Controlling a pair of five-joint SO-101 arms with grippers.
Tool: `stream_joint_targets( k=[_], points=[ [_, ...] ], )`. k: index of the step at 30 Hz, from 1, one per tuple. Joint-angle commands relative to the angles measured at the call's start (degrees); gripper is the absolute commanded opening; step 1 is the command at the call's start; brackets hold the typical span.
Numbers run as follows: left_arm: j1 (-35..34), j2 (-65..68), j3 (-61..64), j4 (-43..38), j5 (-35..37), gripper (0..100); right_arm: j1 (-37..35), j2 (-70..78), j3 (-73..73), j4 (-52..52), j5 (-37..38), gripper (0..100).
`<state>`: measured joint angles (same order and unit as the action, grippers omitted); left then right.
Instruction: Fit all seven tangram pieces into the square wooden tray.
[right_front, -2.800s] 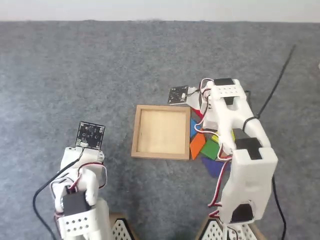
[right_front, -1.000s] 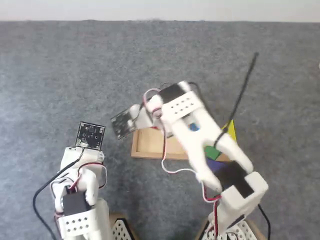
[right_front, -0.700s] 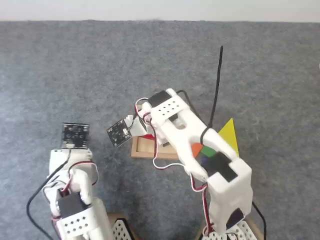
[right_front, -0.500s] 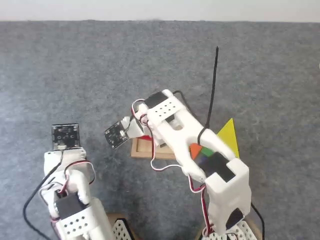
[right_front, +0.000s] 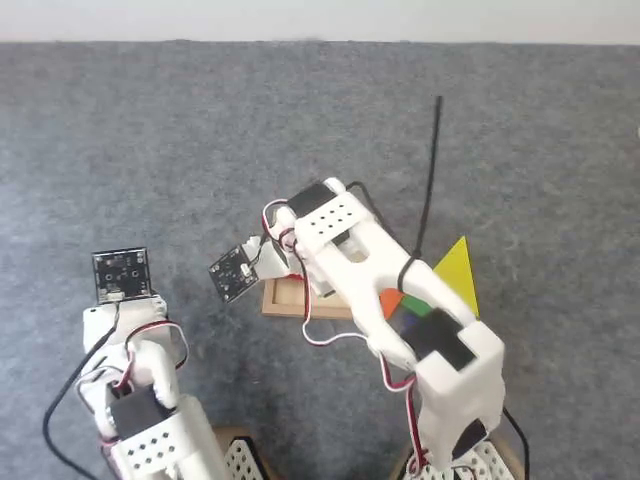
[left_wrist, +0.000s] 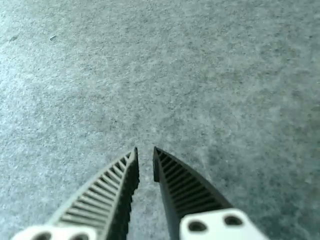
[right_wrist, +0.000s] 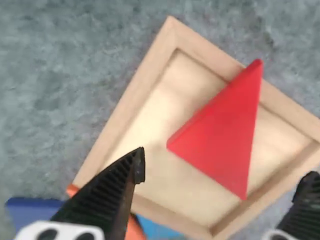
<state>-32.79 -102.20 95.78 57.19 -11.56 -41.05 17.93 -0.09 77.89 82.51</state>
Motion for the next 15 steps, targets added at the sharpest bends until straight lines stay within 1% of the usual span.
stream_joint_targets(
  k=[1, 3, 5, 7, 9, 12, 15],
  points=[
    [-0.2, -0.7, -2.9, -1.8, 0.5, 6, -0.1, -9.4, -3.7, 3.9, -5.6, 41.2],
    [-0.2, -0.7, -2.9, -1.8, 0.5, 6, -0.1, -12.6, -3.7, 4.5, -15.9, 37.0],
    [-0.2, -0.7, -2.9, -1.7, 0.5, 6, -0.1, -14.9, -3.6, 5.4, -29.2, 31.9],
    [-0.2, -0.7, -2.9, -1.7, 0.5, 6, -0.1, -15.6, -2.8, 5.9, -41.5, 26.6],
    [-0.2, -0.7, -2.9, -1.7, 0.5, 6, -0.1, -15.0, -1.1, 5.3, -51.9, 22.3],
    [-0.2, -0.7, -2.9, -1.6, 0.5, 6, -0.2, -12.8, 1.7, 3.1, -62.5, 17.6],
    [-0.3, -0.7, -2.9, -1.6, 0.4, 6, -0.2, -9.9, 2.5, 0.2, -69.5, 15.7]
  ],
)
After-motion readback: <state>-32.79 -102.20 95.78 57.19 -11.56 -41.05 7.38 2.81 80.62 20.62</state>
